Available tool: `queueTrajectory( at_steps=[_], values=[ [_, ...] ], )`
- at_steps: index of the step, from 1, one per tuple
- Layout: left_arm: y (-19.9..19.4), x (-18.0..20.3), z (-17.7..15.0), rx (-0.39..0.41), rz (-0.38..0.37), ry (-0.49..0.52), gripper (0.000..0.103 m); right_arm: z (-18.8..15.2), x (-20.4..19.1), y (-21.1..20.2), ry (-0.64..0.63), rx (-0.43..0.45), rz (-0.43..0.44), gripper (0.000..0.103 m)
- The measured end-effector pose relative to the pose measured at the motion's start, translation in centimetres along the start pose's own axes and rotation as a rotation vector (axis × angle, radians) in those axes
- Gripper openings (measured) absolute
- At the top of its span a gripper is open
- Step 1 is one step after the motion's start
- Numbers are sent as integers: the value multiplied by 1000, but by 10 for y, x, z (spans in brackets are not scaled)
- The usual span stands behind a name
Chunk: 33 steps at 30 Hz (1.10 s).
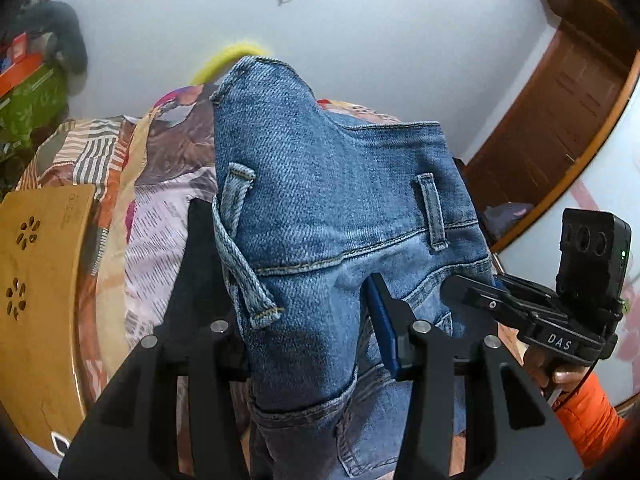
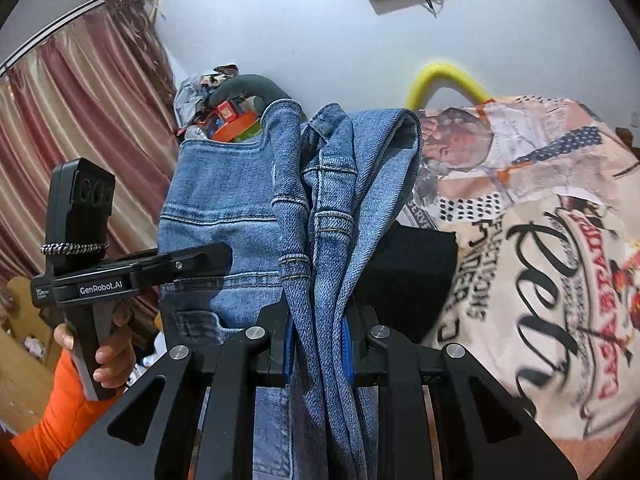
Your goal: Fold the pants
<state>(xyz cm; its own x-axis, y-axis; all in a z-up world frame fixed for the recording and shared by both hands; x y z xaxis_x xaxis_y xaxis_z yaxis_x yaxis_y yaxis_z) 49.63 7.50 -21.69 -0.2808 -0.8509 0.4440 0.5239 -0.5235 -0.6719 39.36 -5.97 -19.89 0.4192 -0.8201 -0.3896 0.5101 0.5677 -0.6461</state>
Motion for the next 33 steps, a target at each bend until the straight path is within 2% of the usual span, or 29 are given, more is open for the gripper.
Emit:
queueTrajectory(
  at_steps=[10,17,20,23,26,30,33],
  values=[
    [86,-76,21,-35,32,-109,47,9,28,85,33,-75,-61,17],
    [141,-106,15,-103,63,-156,45,0,56,134,24,-156,-139,16],
    [160,-116,4,-153,95,-168,45,-10,64,144,-4,-206,-173,20],
    [167,-125,-8,-206,166,-192,48,-20,71,143,6,-238,-206,25],
    [162,-134,-13,-209,217,-206,52,-26,78,129,27,-243,-233,41],
    [133,-122,-11,-186,224,-181,55,-20,75,91,-11,-174,-248,42],
    [103,-99,-5,-144,230,-123,55,-9,64,63,-66,-119,-266,42]
  ],
)
Point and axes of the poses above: each gripper's, at about its wrist camera, not at the fingertips, and y roughly the way its jaws point, x to its right, z to its top, the point moved 9 cm from there along y, roughly the way its jaws point, and after that the axes turned 10 degrees about -z, right-handed, at the moved point
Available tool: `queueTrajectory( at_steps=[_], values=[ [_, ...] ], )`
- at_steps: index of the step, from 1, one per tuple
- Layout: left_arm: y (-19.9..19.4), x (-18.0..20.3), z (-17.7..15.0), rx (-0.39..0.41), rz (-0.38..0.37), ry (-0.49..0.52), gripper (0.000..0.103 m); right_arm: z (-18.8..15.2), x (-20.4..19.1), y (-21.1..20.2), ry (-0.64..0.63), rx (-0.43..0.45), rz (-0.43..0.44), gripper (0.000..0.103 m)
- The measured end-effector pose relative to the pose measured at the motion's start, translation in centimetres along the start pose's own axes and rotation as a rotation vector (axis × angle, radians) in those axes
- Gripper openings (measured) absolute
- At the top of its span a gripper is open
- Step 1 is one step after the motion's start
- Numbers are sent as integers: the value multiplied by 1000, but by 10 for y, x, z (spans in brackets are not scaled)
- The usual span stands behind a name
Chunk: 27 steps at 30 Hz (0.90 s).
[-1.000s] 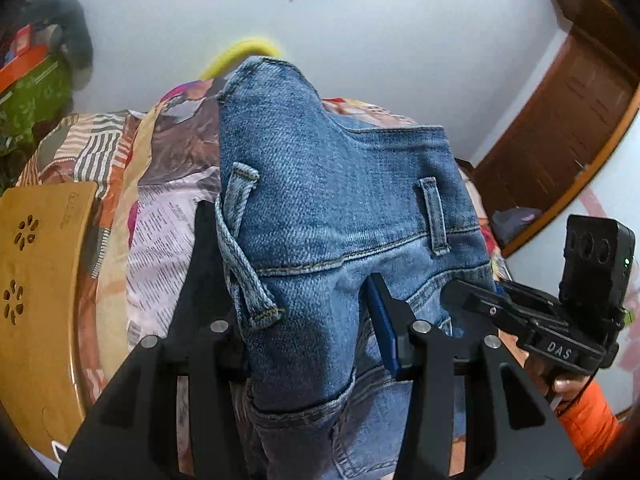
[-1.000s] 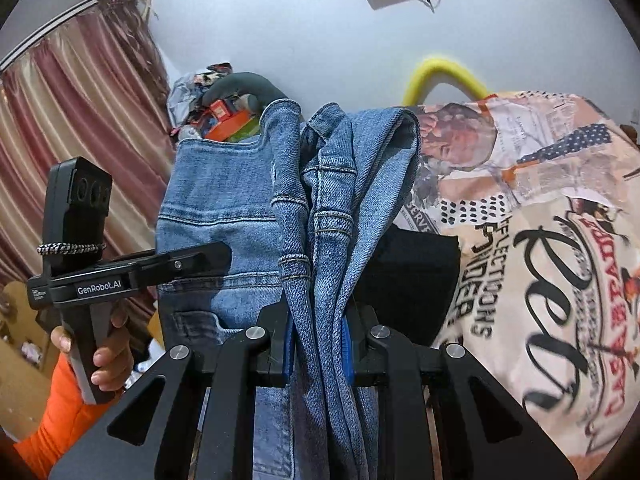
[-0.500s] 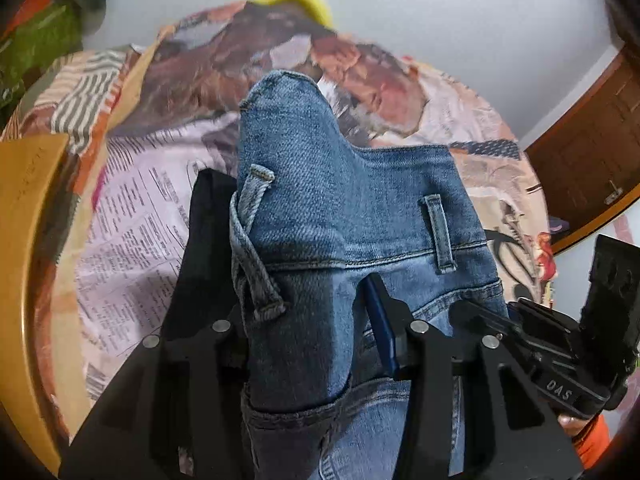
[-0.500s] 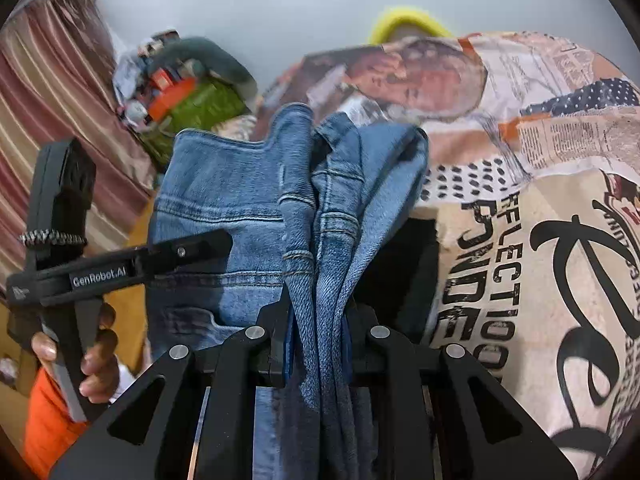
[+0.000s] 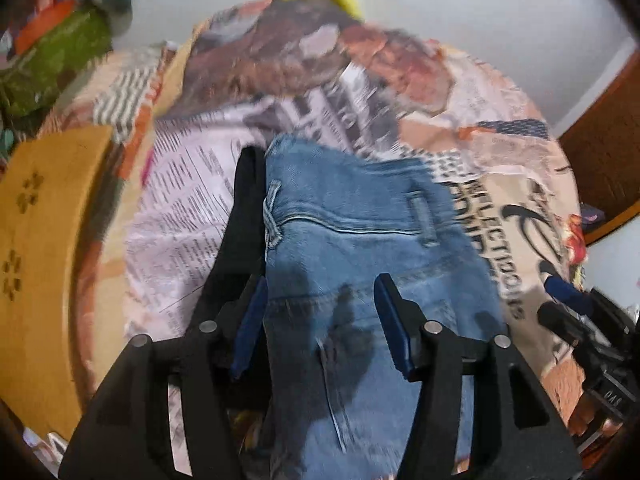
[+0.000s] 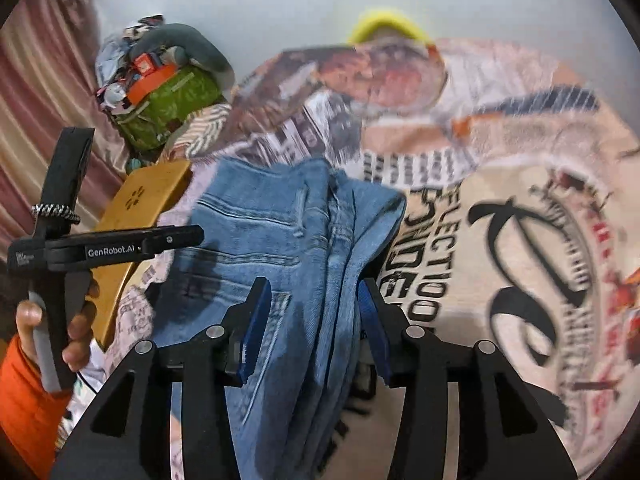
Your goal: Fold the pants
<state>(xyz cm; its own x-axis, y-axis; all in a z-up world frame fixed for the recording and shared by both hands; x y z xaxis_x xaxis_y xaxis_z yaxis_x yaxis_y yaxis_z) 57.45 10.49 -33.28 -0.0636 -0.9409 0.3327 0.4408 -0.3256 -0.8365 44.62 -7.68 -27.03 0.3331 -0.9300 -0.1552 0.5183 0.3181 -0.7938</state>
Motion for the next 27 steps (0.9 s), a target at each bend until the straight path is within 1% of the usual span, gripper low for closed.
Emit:
queueTrajectory(
  at_steps=[2,3,4,7,8,11,13,16,18,21,24,26,27],
  values=[
    [-26,14,-2,40,8,39,55,7,-3,-21,-16,50,-4,42],
    [-45,23,-4,72,15,64,56,11,-6,-43,-20,90,-3,42],
    [-61,30,-5,101,19,82,56,13,-7,-52,-23,110,-2,42],
    [-120,64,-13,208,33,163,56,24,-22,-105,-46,217,0,42],
    [-133,73,-15,233,35,180,56,26,-25,-120,-49,243,3,42],
    [-190,106,-31,339,29,238,57,28,-37,-179,-51,349,29,42],
    [-229,124,-45,415,47,263,58,27,-46,-217,-44,419,51,42],
    [-278,148,-71,512,38,288,58,16,-65,-268,-57,503,91,42],
    [-308,161,-92,574,60,312,58,4,-78,-298,-86,563,90,42],
    [-342,175,-120,651,78,326,58,-17,-92,-330,-113,626,91,42],
    [-370,184,-150,715,74,311,58,-38,-102,-351,-116,660,104,42],
    [-385,188,-166,753,82,308,58,-51,-106,-363,-116,691,79,42],
    [-397,192,-177,785,95,310,59,-55,-106,-365,-118,698,69,42]
  ],
)
Point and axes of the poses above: each gripper's, at about its wrist camera, not at the fingertips, and y roughly the way its jaws point, x to its right, z to its top, the point moved 9 cm from there along y, roughly the way its jaws point, and after that the axes turned 10 degrees about -z, right-handed, at the moved point
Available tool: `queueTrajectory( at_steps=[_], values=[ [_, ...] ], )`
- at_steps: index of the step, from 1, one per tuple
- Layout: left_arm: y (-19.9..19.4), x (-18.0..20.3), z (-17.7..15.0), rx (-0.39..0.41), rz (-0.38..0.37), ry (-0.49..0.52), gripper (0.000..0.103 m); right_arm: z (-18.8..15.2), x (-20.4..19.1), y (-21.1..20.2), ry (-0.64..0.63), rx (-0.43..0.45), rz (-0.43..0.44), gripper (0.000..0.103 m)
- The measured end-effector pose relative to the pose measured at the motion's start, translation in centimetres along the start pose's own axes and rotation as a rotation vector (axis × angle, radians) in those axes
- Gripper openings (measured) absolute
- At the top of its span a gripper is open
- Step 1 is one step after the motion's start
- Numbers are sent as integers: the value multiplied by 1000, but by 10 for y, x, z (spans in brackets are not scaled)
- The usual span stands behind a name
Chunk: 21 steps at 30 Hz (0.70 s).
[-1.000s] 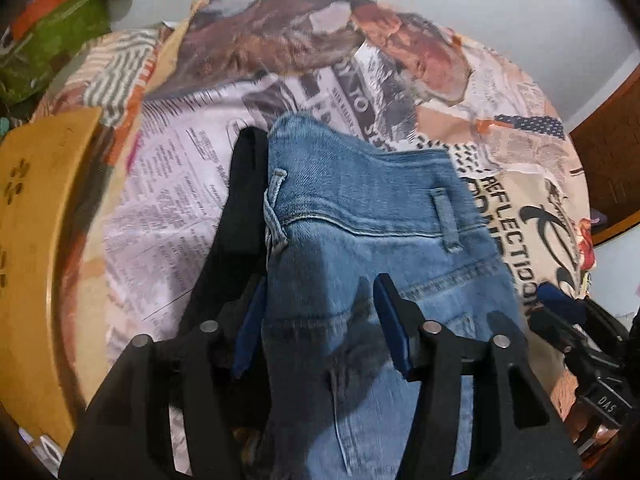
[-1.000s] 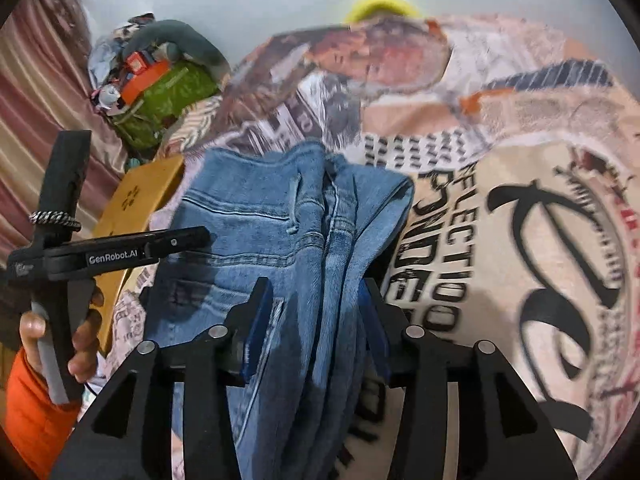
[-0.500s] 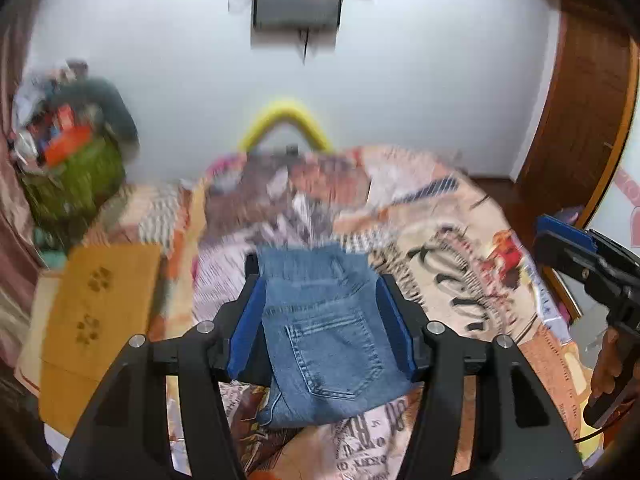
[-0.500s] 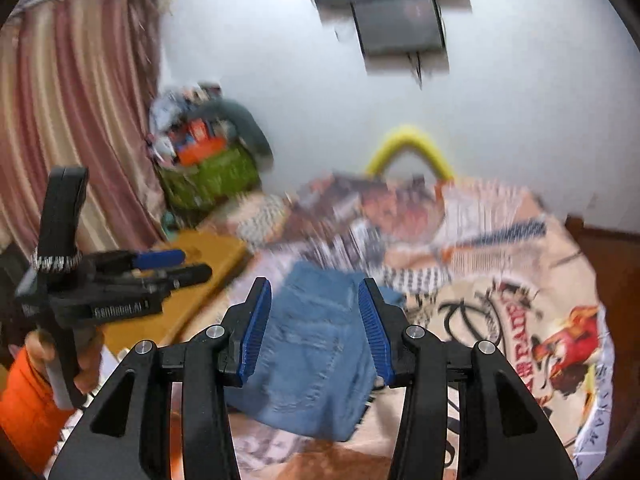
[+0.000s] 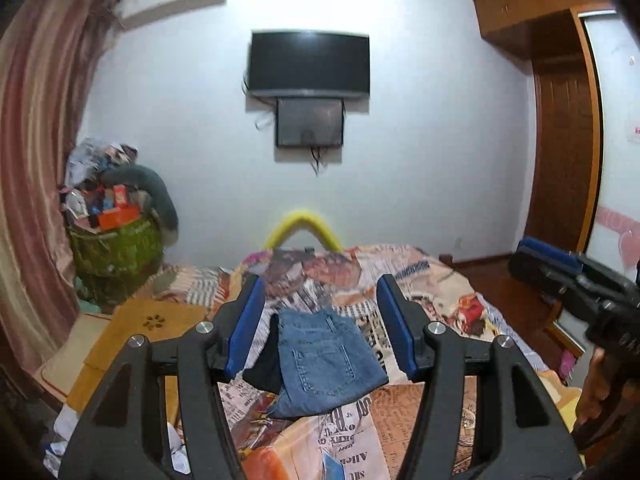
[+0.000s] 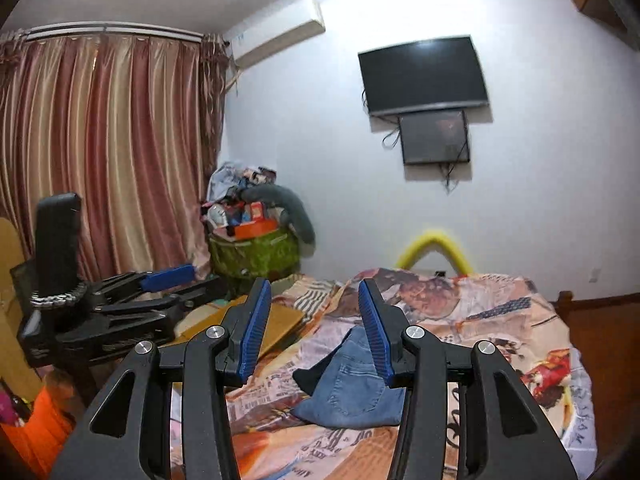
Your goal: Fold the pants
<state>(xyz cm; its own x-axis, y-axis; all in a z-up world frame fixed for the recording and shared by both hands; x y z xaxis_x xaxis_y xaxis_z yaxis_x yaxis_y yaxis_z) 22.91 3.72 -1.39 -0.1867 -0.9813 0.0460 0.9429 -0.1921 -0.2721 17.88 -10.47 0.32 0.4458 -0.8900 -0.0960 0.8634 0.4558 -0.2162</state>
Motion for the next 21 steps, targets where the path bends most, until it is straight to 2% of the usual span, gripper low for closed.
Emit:
queueTrajectory(
  at_steps=[4,6,7,9,10,12,18,21],
  values=[
    [-34,11,4,73,20,22,79,-10,-1,-13,11,-2,-22,42],
    [-45,16,4,93,26,37,83,-13,1,-14,15,-8,-41,44],
    [-48,18,3,96,28,40,87,-14,2,-16,17,-10,-54,47],
    [-54,21,2,107,34,42,93,-13,5,-20,22,0,-73,62],
    [-56,22,1,112,37,42,96,-12,4,-23,22,6,-80,65],
    [-57,24,1,117,34,39,101,-10,6,-26,8,21,-107,77],
    [-60,29,-1,120,29,44,103,-6,8,-34,3,45,-140,96],
    [-60,32,-4,118,12,36,103,-4,9,-36,6,57,-146,100]
  ],
)
Point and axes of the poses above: each gripper's, at about its wrist camera, not at the fingertips, and y roughly the way its jaws point, x to its right, z to its top, the point moved 9 cm from there along y, roughly the way its jaws point, and after that the axes turned 10 degrees about -z, right-handed, at the moved point
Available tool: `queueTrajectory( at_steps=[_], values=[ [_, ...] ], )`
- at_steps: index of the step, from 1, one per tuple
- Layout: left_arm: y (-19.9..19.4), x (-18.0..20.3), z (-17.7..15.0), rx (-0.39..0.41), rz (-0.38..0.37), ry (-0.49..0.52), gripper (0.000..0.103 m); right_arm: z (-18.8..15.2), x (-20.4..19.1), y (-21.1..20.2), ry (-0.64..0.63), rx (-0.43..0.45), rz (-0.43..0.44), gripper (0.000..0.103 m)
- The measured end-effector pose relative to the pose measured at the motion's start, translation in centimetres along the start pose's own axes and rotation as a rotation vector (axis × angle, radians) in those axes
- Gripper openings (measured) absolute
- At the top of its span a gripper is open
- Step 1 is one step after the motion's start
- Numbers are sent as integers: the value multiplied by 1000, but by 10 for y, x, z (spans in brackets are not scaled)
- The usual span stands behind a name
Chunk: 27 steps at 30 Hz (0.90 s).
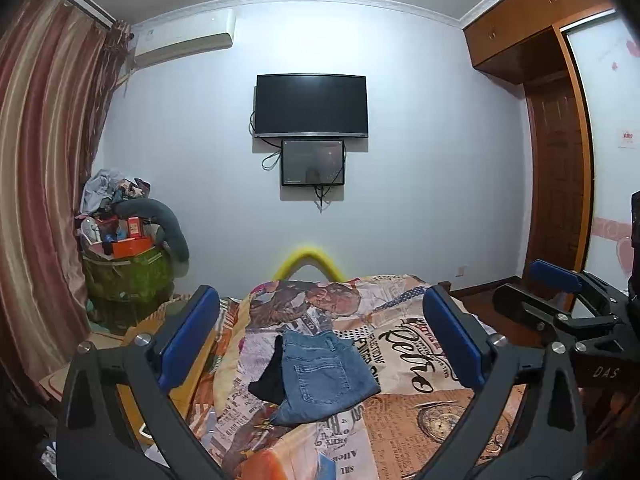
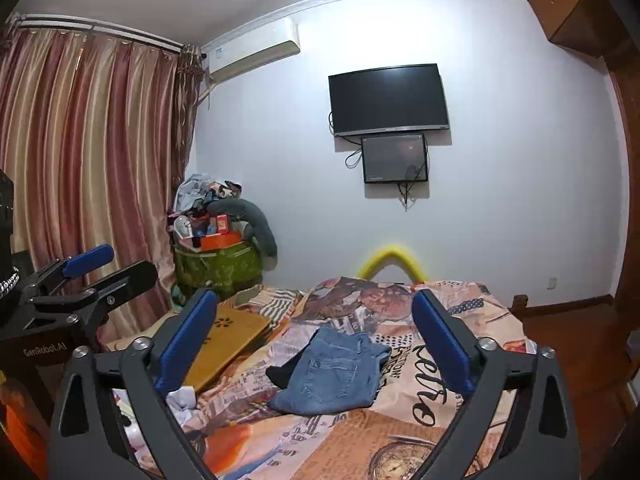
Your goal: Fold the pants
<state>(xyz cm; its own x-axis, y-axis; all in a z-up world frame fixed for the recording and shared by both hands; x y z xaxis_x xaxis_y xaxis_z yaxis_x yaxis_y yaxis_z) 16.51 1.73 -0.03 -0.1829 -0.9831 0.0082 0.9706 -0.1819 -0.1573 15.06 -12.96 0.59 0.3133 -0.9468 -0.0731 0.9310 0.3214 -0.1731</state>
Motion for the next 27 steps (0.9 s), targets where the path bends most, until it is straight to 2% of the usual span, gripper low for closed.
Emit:
queueTrajectory(
  at_steps=[27],
  values=[
    [17,-5,-11,-26,-20,-29,103,-11,3,-10,0,-3,-30,102]
  ],
)
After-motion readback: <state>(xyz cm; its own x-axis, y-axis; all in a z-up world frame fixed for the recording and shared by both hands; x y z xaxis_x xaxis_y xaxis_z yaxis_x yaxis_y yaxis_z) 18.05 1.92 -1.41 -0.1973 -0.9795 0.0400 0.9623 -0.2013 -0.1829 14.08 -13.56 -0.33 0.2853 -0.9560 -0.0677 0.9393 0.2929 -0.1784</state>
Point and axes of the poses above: each gripper's, at about its wrist camera, not at the fingertips, and y roughly the way its jaws point, x to its right, z to its top, the point moved 9 cm from there along y, roughly the way its jaws point, and after that the axes turned 10 degrees about -z, right-handed, at the moved point
